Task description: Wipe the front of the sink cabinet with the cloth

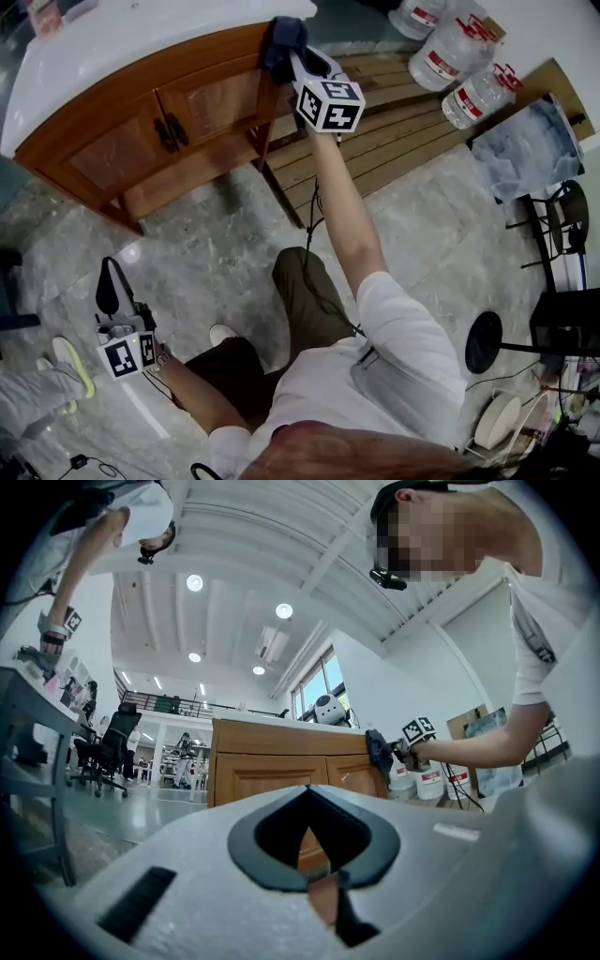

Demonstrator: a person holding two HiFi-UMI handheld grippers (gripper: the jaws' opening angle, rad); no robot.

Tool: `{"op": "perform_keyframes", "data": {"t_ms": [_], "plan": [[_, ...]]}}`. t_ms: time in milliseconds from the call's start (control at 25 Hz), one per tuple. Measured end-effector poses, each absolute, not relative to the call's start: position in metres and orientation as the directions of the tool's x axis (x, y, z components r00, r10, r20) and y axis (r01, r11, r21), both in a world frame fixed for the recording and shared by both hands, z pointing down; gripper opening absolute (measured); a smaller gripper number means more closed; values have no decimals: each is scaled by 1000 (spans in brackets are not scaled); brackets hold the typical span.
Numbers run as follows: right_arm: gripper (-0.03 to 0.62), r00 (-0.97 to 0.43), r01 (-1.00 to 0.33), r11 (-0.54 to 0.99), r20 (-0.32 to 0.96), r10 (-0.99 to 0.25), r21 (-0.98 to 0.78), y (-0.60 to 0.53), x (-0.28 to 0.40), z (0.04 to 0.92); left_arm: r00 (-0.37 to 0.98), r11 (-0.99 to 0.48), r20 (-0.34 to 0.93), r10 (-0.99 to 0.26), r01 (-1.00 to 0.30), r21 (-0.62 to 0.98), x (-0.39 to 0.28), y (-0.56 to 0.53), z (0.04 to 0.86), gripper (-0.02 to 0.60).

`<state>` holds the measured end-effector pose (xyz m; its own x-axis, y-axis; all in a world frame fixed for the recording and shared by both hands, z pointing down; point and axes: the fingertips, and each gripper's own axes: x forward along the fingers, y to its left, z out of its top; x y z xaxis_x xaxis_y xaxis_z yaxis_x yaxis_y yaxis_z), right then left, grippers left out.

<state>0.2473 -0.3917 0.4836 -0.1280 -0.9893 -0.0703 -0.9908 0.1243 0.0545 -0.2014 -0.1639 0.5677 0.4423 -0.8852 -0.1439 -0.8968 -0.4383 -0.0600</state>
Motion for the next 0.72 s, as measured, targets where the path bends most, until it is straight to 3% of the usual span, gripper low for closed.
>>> {"op": "perform_keyframes", "data": {"t_ms": [200,480,720], "plan": [[78,-295,-949,277,-115,-948,148,-346,156,484,420,-411,-144,-896,-907,-87,-201,-159,561,-3],[78,-639,-768,638,-127,-759,50,-318,-40,521,391,-381,-144,-909,-920,-91,-207,-162,557,-3],[77,-786,-606,795,-127,-605,-36,-314,-188,548,335,-322,-163,-928,-942,-98,-232,-153,547,-3]]}}
